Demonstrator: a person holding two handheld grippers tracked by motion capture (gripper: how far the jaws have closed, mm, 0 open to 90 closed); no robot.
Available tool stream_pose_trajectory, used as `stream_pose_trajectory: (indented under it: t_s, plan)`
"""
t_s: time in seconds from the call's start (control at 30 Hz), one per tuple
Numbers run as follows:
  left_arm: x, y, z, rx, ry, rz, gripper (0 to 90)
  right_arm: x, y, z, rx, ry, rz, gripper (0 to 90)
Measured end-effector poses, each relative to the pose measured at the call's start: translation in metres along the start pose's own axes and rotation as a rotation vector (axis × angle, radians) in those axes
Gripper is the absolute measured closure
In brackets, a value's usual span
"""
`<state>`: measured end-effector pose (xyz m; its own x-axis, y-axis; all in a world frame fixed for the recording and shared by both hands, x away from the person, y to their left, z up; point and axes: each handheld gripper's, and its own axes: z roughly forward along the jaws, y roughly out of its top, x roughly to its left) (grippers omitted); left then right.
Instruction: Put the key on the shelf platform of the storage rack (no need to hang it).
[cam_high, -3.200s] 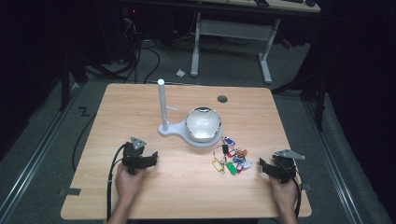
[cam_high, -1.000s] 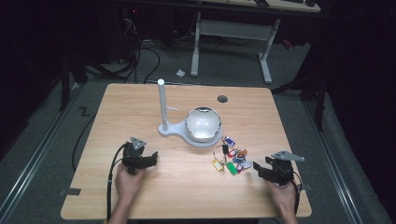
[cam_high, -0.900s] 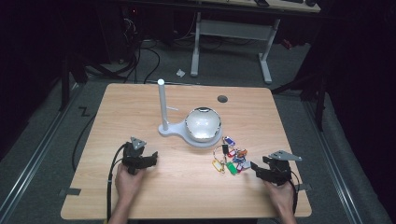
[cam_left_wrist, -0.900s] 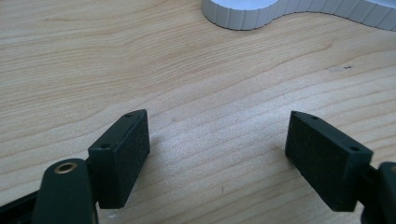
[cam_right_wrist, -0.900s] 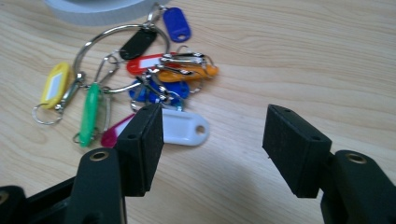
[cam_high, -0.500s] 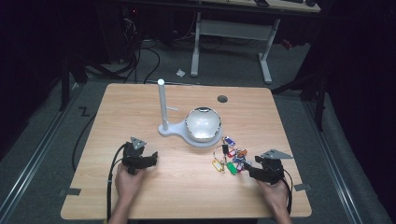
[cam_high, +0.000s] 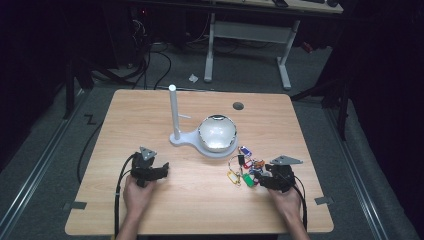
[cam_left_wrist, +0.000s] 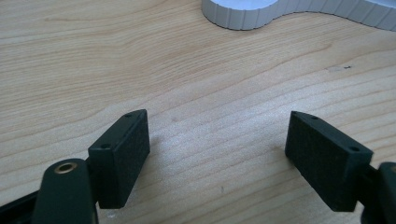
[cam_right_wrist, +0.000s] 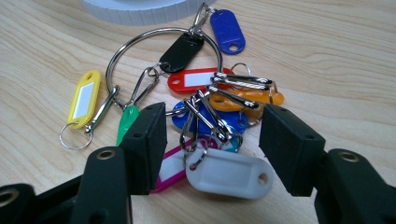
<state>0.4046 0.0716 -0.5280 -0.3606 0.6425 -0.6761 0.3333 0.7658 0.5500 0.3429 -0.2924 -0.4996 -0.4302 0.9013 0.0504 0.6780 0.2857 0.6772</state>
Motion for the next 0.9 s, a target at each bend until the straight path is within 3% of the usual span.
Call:
stream_pose_trajectory:
  t_s: [0.27, 0.5, 0.63, 0.73, 0.9]
  plan:
    - [0.0, 0.0, 0.0, 0.001, -0.001, -0.001, 22.2, -0.002, 0.0, 0.01, 0.029, 0.009, 0.01, 44.5]
    - [0.0, 0.0, 0.0, 0.001, -0.001, 0.001, 22.2, -0.001, 0.001, 0.016, 0.036, 0.002, -0.014, 49.3]
    - [0.0, 0.0, 0.0, 0.001, -0.001, 0.001, 22.2, 0.001, 0.001, 0.017, 0.032, -0.008, -0.035, 55.4]
    - [0.0, 0.0, 0.0, 0.001, -0.001, 0.002, 22.2, 0.004, 0.003, 0.018, 0.046, -0.009, -0.079, 63.7]
    - [0.0, 0.0, 0.0, 0.001, -0.001, 0.001, 22.2, 0.007, 0.005, 0.018, 0.05, -0.006, -0.11, 67.4]
